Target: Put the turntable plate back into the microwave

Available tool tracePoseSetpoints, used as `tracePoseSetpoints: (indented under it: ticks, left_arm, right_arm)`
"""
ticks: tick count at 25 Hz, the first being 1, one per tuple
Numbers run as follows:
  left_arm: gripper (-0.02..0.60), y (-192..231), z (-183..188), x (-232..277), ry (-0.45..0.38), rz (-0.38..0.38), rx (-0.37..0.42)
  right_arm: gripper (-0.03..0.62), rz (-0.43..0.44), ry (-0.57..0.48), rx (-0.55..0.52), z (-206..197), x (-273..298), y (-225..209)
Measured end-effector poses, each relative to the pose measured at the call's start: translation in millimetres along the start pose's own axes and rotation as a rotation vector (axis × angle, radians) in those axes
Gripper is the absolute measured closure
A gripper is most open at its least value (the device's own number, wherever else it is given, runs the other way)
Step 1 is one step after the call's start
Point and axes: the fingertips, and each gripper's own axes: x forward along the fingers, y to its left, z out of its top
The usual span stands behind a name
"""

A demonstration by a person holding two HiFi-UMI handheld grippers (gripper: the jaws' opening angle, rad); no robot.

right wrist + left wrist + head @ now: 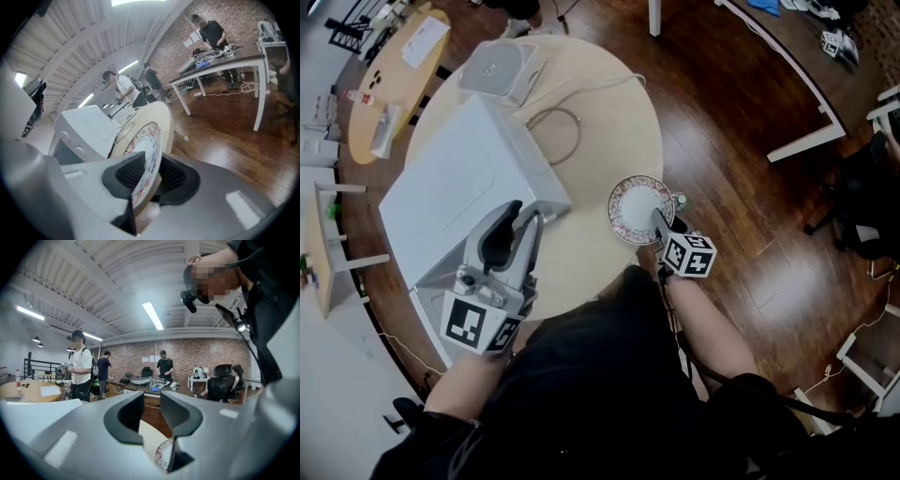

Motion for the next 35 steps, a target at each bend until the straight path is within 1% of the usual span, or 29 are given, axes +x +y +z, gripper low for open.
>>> tracePoseSetpoints:
  ticks: [5, 8, 12, 16, 20, 26, 31, 35]
  left_arm:
    - [0.469, 8.2, 2.3, -17.0, -0.012, 0.006, 0.017]
    - [0.469, 18.3, 5.1, -32.0, -0.007, 0.031, 0.007]
    - [0.472, 22.6, 3.1, -49.6, -0.020, 0.050, 0.010]
    - [0.476, 26.6, -2.7, -63.6, -0.031, 0.068, -0.002]
    - [0.479, 41.9, -4.1, -83.8, -0.044, 0.108, -0.008]
    - [0.480, 50.3, -5.9, -108.8, -0.057, 0.143, -0.023]
    - [0.482, 52.6, -5.9, -122.9, -0.093, 0.152, -0.028]
    - [0.482, 62.3, -5.9, -135.3, -0.109, 0.161, -0.032]
  right_arm:
    - [0.520, 0.003, -0.032, 0.027, 6.5, -6.1, 6.4]
    - [0.526, -0.005, -0.038, 0.074, 4.2, -3.0, 12.6]
    - [0.537, 0.004, -0.057, 0.105, 8.1, 0.5, 21.4]
    - [0.540, -0.022, -0.065, 0.138, 6.8, -4.1, 14.6]
    - [0.545, -0.039, -0.078, 0.175, 4.2, -5.2, 16.3]
    - [0.557, -0.029, -0.134, 0.301, 6.0, -10.6, 18.2]
    - [0.557, -0.039, -0.174, 0.414, 1.5, -14.3, 15.8]
    - [0.557, -0.041, -0.212, 0.459, 3.7, -18.7, 18.9]
